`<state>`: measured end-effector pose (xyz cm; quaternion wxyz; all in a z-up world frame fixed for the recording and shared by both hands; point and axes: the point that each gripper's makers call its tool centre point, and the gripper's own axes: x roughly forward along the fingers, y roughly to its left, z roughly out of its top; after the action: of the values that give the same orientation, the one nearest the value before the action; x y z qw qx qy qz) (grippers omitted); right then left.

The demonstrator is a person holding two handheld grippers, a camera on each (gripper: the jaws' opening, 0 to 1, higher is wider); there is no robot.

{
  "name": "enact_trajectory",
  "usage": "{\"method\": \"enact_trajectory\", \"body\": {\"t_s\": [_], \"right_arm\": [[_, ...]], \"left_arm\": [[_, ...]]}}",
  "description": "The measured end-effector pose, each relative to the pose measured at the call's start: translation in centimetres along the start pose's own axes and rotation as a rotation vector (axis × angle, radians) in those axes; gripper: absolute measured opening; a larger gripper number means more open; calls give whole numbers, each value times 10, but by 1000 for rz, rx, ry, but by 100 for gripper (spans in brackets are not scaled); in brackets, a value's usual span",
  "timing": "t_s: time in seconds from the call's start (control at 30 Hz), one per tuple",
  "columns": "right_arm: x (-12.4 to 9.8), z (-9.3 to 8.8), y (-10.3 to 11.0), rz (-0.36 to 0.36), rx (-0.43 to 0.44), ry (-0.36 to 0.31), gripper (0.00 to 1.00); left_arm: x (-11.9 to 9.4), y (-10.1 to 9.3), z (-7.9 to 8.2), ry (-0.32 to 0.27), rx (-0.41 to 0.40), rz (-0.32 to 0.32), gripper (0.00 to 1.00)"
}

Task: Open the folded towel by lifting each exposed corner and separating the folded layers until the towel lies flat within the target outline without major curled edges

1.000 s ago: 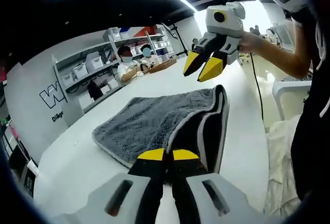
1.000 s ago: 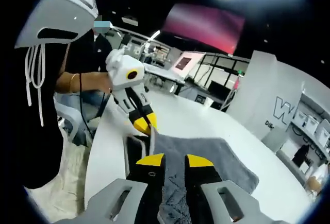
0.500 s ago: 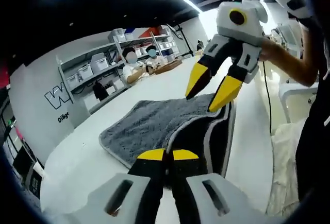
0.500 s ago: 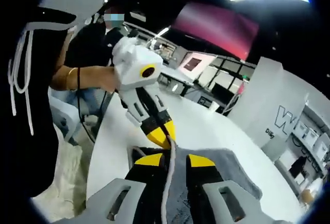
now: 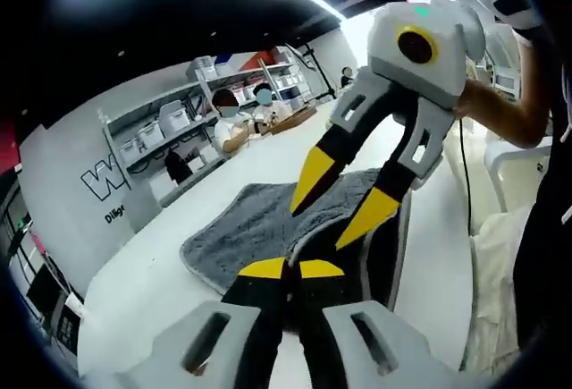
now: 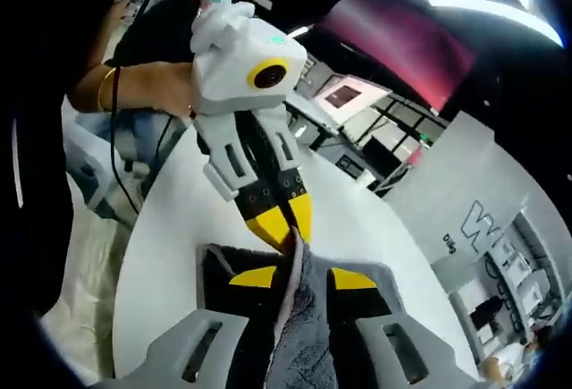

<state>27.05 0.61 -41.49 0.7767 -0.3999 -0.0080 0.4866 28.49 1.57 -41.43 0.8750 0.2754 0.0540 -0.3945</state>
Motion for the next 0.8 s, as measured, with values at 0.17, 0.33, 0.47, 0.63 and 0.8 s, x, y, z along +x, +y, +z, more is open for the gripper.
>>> {"method": "enact_trajectory", "body": {"t_s": [0.17, 0.33, 0.47, 0.63, 0.8], "right_arm": [[11, -1, -1, 2, -55, 36, 15], [18, -2, 0, 7, -101, 64, 14], [22, -3, 0, 2, -140, 90, 12], [28, -7, -2, -1, -176, 124, 12], [30, -6, -2, 1, -199, 129, 8]], "left_arm": [[-1, 1, 2, 16, 66, 12, 1], [-1, -1, -1, 65, 161, 18, 1], [-2, -1, 2, 58, 179, 15, 1], [-2, -1, 2, 70, 219, 11, 1], [-3, 0, 2, 75, 236, 16, 1]]}}
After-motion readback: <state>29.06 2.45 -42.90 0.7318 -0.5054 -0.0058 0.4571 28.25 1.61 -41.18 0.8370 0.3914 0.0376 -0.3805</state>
